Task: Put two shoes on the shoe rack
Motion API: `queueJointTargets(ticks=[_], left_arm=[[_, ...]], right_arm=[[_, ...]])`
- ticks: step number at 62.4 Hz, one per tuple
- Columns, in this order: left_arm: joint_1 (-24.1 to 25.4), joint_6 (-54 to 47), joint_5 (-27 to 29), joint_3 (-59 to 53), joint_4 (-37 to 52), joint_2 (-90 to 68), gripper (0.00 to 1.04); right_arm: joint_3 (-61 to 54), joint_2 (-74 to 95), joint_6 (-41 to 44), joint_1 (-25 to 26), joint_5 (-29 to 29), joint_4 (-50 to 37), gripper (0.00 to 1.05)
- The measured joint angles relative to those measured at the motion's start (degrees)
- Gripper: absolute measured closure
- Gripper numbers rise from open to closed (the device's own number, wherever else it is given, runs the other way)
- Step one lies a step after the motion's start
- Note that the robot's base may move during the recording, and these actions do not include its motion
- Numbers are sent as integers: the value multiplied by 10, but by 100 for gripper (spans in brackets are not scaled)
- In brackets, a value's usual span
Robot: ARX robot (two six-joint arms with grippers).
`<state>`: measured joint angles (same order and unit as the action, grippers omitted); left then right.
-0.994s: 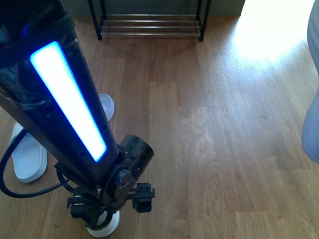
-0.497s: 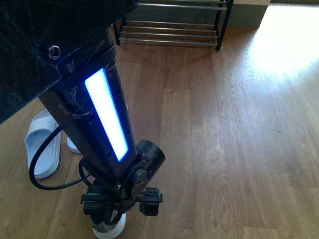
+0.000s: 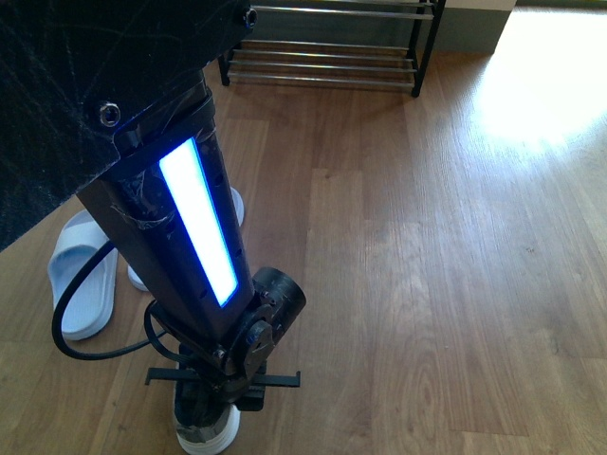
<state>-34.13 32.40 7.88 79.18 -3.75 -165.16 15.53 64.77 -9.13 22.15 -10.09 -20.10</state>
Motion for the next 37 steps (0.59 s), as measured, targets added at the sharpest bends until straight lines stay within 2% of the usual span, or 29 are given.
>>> queueJointTargets(ticks=[6, 17, 37], left_arm=[[0, -1, -4, 0, 3, 0, 92], [0, -11, -9, -4, 11, 2, 98], [17, -48, -25, -16, 34, 39, 100]], right_arm=[[0, 0, 0, 0, 0, 0, 101], [0, 0, 0, 0, 0, 0, 101], [0, 0, 0, 0, 0, 0, 101]])
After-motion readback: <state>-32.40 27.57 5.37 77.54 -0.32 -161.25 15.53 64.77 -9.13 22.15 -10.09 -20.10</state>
